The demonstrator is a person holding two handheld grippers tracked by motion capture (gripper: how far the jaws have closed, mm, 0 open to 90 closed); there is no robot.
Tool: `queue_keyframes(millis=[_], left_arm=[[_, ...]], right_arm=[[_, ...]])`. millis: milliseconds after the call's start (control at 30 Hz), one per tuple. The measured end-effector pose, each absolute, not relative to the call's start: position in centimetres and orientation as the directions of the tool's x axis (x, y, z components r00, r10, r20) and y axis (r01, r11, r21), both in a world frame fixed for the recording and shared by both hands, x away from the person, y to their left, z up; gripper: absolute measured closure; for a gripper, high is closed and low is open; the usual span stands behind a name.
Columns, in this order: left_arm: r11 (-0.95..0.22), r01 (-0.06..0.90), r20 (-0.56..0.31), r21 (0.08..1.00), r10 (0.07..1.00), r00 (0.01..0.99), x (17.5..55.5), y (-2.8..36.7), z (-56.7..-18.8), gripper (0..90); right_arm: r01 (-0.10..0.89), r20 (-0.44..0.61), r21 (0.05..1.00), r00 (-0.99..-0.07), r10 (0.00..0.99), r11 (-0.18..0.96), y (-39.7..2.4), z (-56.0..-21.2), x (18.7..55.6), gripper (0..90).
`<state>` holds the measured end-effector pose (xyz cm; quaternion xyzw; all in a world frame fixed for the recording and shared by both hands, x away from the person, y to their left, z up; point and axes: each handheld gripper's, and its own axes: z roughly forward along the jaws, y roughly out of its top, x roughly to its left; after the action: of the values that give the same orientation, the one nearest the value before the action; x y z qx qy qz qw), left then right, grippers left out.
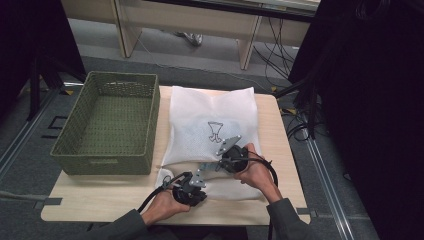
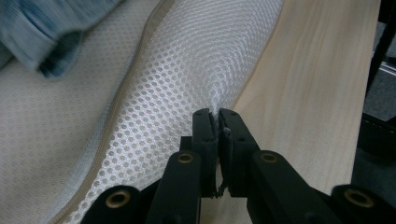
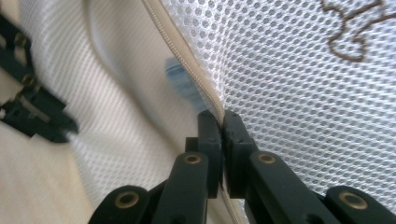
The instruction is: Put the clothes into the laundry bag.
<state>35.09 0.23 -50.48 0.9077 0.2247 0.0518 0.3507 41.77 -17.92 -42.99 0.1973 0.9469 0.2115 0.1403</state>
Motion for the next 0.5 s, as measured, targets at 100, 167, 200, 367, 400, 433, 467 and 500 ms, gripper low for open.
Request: queue_keyframes(millis=[100,167,200,367,400,433,467,500], left_arm=[[-0.657,0.364,-0.058,0.660,0.439,0.897,35.2,0.3,-50.5,84.4],[-0.676,0.355,-0.052,0.646,0.425,0.904,35.3,0.4,-50.4,83.6],[-0.675,0.356,-0.058,0.646,0.422,0.905,35.3,0.4,-50.3,81.0],[-0.585,0.399,-0.073,0.706,0.501,0.863,35.9,0.4,-49.4,67.3],[-0.580,0.398,-0.069,0.711,0.506,0.860,36.3,0.5,-49.3,67.3],[-0.558,0.412,-0.058,0.721,0.544,0.837,36.8,0.6,-49.3,67.3],[-0.560,0.409,-0.046,0.721,0.550,0.834,37.3,0.7,-49.3,68.0],[-0.539,0.438,-0.064,0.719,0.577,0.814,37.7,0.7,-49.5,68.2]], right_arm=[[0.313,-0.155,0.425,-0.899,0.409,0.849,-17.5,-44.4,41.8,88.5],[0.331,-0.142,0.406,-0.898,0.417,0.852,-17.5,-45.3,42.1,88.5],[0.340,-0.139,0.397,-0.896,0.422,0.853,-17.5,-45.9,42.4,88.4],[0.353,-0.130,0.410,-0.890,0.437,0.841,-17.8,-46.1,43.0,88.5],[0.353,-0.130,0.410,-0.890,0.437,0.841,-17.8,-46.1,43.0,88.5],[0.358,-0.120,0.422,-0.888,0.443,0.833,-18.0,-45.8,43.0,88.4],[0.357,-0.119,0.424,-0.889,0.442,0.832,-18.1,-45.7,43.1,88.4],[0.349,-0.121,0.430,-0.892,0.436,0.833,-18.1,-45.6,43.1,88.4]])
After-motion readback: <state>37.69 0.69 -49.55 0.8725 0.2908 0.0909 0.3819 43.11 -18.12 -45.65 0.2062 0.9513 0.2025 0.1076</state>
